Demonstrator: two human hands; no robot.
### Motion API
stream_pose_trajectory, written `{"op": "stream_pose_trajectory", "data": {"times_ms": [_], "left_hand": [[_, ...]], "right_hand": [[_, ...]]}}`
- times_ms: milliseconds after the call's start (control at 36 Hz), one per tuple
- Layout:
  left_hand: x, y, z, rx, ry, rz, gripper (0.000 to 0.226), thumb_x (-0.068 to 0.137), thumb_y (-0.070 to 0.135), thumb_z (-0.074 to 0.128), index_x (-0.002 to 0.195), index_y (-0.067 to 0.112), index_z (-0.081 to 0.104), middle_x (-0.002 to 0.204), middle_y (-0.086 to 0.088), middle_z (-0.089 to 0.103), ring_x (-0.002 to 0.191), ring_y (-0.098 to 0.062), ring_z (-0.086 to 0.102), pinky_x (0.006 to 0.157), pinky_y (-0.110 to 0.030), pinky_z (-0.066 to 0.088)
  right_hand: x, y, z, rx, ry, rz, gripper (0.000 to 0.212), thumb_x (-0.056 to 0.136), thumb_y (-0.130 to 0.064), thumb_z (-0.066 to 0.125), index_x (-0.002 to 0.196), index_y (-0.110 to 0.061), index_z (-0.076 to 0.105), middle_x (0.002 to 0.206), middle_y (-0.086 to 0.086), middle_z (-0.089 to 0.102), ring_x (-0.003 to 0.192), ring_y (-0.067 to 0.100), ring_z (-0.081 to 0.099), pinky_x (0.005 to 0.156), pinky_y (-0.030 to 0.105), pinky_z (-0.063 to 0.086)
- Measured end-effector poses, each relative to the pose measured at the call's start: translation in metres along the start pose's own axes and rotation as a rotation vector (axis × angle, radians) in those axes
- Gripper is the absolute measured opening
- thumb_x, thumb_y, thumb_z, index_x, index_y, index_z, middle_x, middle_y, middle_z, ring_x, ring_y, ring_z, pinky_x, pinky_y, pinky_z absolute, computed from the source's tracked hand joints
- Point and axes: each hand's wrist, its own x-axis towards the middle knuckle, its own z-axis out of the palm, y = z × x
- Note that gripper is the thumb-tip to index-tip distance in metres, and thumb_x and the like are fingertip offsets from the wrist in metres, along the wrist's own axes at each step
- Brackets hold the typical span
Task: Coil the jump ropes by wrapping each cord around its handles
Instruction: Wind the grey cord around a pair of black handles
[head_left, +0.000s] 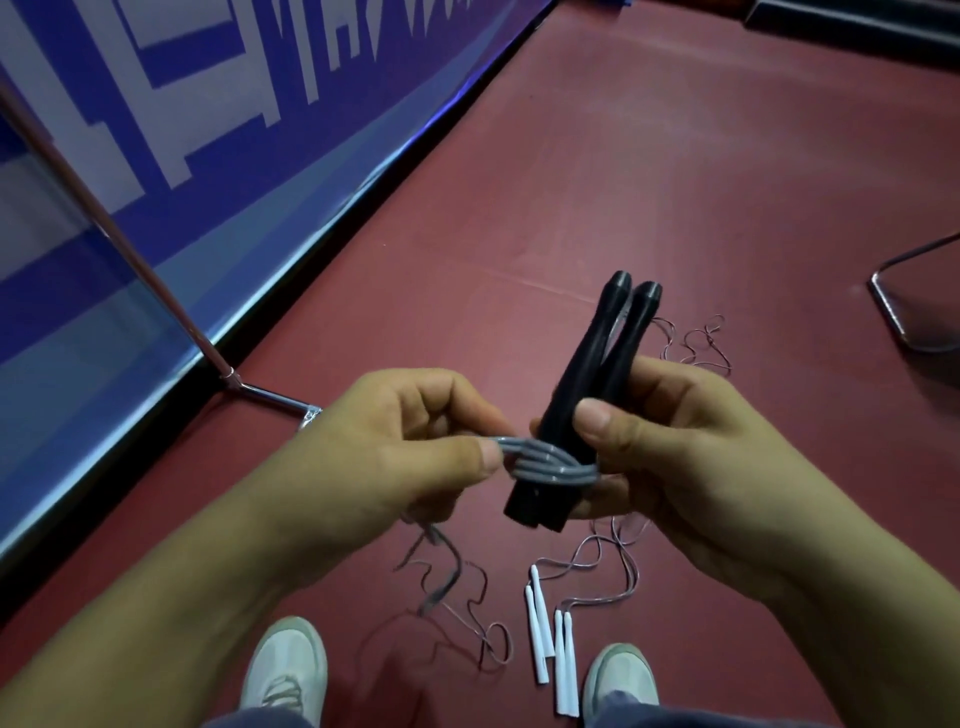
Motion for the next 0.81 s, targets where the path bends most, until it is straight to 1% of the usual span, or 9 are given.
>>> {"op": "stream_pose_trajectory", "data": {"times_ms": [111,194,278,417,556,611,694,750,806], "left_hand": [[0.005,-0.002,-0.009,0.457,0.034,-0.033,0.008,0.086,0.02,0.079,0.08,0.017,0.074,0.059,0.001,0.059,0.055,-0.012,0.048,0.059,-0.033,0.042],[0.005,-0.003,-0.009,0.62,0.058,-0.04,0.014,0.084,0.031,0.077,0.077,0.02,0.075,0.059,0.003,0.06,0.055,-0.008,0.049,0.06,-0.028,0.043],[0.007,-0.004,-0.007,0.641,0.109,-0.048,0.016,0.084,0.031,0.077,0.076,0.018,0.072,0.058,0.004,0.062,0.053,-0.006,0.049,0.059,-0.026,0.043],[0.012,-0.009,-0.006,0.677,0.183,-0.046,0.016,0.084,0.03,0.078,0.075,0.021,0.069,0.062,0.007,0.068,0.053,-0.007,0.053,0.058,-0.029,0.045],[0.01,-0.004,-0.001,0.751,0.167,-0.026,0.016,0.086,0.028,0.077,0.074,0.02,0.069,0.064,0.014,0.072,0.052,0.001,0.058,0.052,-0.017,0.038],[0.01,-0.005,0.001,0.762,0.173,-0.02,0.017,0.085,0.028,0.078,0.073,0.02,0.069,0.062,0.011,0.071,0.051,-0.001,0.059,0.053,-0.02,0.043],[0.01,-0.009,0.003,0.79,0.198,-0.019,0.019,0.084,0.029,0.079,0.071,0.019,0.069,0.062,0.006,0.07,0.053,-0.008,0.061,0.056,-0.029,0.053],[0.008,-0.011,0.006,0.783,0.212,-0.019,0.02,0.084,0.029,0.077,0.069,0.019,0.068,0.06,0.004,0.068,0.052,-0.011,0.061,0.053,-0.029,0.052],[0.005,-0.013,0.009,0.785,0.22,-0.018,0.02,0.085,0.029,0.075,0.069,0.021,0.066,0.059,0.004,0.067,0.052,-0.012,0.061,0.05,-0.024,0.045]], "right_hand": [[0.0,0.011,0.005,-0.28,-0.001,0.032,0.013,0.087,-0.001,0.068,0.1,-0.004,0.069,0.094,0.024,0.074,0.085,0.041,0.075,0.072,0.051,0.063],[0.004,0.019,0.006,-0.4,0.047,0.026,0.012,0.093,-0.001,0.068,0.097,-0.012,0.071,0.094,0.018,0.074,0.087,0.039,0.075,0.081,0.056,0.061],[0.007,0.02,0.006,-0.516,0.073,-0.024,0.01,0.087,-0.017,0.073,0.097,-0.016,0.072,0.094,0.009,0.076,0.087,0.036,0.075,0.084,0.056,0.06],[0.011,0.02,0.009,-0.492,0.135,-0.027,0.014,0.093,0.0,0.068,0.102,-0.01,0.07,0.094,0.009,0.076,0.083,0.036,0.075,0.079,0.055,0.062],[0.01,0.02,0.004,-0.643,0.072,-0.005,0.012,0.092,-0.004,0.07,0.095,-0.016,0.069,0.093,0.007,0.076,0.078,0.026,0.076,0.075,0.052,0.063],[0.01,0.023,0.006,-0.794,0.043,0.004,0.013,0.091,-0.008,0.072,0.087,-0.02,0.068,0.083,-0.001,0.075,0.072,0.017,0.074,0.074,0.046,0.061],[0.013,0.029,0.011,-0.878,0.123,-0.034,0.013,0.09,-0.012,0.073,0.082,-0.02,0.066,0.073,-0.002,0.072,0.065,0.013,0.071,0.069,0.041,0.06],[0.015,0.031,0.013,-0.904,0.192,-0.065,0.012,0.09,-0.015,0.073,0.082,-0.019,0.065,0.072,-0.001,0.071,0.065,0.013,0.07,0.067,0.039,0.058],[0.016,0.031,0.012,-0.927,0.233,-0.092,0.013,0.089,-0.016,0.074,0.081,-0.019,0.065,0.07,-0.004,0.069,0.061,0.008,0.065,0.06,0.03,0.055]]}}
